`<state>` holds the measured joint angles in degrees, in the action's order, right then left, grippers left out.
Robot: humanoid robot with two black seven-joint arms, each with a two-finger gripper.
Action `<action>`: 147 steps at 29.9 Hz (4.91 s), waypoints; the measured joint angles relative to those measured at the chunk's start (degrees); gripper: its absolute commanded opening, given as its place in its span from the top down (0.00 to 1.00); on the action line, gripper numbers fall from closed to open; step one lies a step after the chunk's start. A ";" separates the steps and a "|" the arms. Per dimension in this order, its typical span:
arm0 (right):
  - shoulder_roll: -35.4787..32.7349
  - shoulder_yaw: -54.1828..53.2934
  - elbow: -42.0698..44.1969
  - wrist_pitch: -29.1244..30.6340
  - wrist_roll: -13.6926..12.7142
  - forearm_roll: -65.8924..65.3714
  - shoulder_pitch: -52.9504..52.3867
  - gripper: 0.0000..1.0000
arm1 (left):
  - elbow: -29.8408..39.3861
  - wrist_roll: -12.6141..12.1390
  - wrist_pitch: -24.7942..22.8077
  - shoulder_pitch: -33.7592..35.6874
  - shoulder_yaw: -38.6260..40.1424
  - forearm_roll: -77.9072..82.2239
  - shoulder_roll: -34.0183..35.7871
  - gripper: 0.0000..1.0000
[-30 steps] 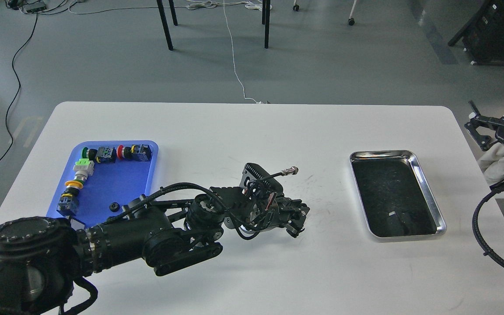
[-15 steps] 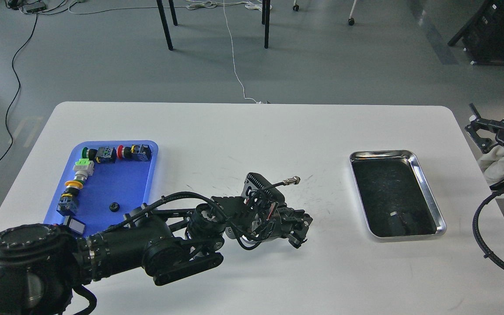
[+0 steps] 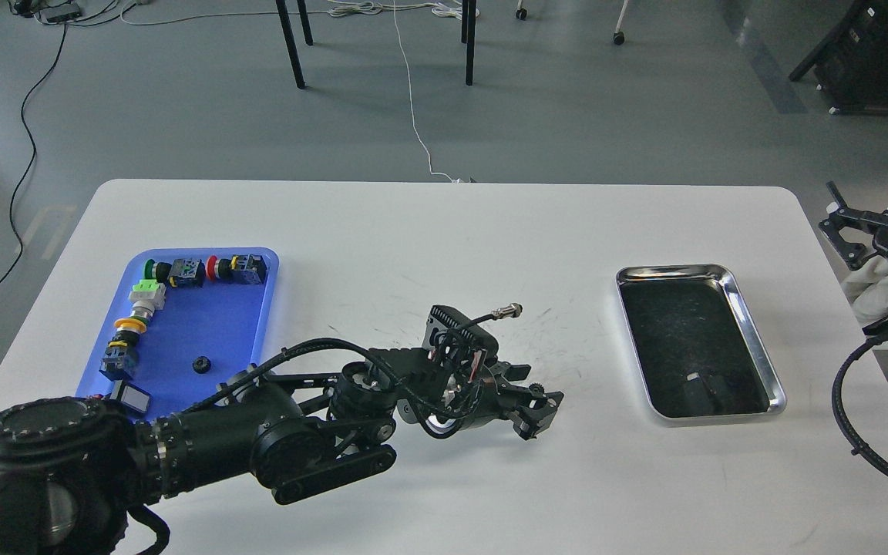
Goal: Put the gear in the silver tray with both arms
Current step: 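Open the left gripper to release the gear onto the table, then raise and withdraw the left arm back over the blue tray, then reach the right gripper down to the black gear on the table, then grasp the black gear with the right gripper and lift it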
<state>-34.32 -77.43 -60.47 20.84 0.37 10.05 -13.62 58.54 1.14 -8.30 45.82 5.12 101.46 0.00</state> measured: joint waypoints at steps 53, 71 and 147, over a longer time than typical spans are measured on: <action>-12.30 87.78 -25.96 -7.51 -9.36 -41.77 -60.53 0.01 | -3.18 3.36 5.14 -8.89 48.16 -86.03 24.04 0.02; 21.89 112.39 -12.60 1.10 -17.39 -33.09 -75.75 0.02 | -3.14 6.32 5.25 -11.63 48.23 -86.25 27.74 0.02; 7.91 105.90 -10.64 7.17 -16.16 -35.94 -82.63 0.99 | -3.17 7.21 5.76 -11.53 47.58 -85.82 27.46 0.02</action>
<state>-26.41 28.47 -71.10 28.01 -15.79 -25.88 -96.25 55.37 8.35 -2.55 34.28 52.71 15.63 27.46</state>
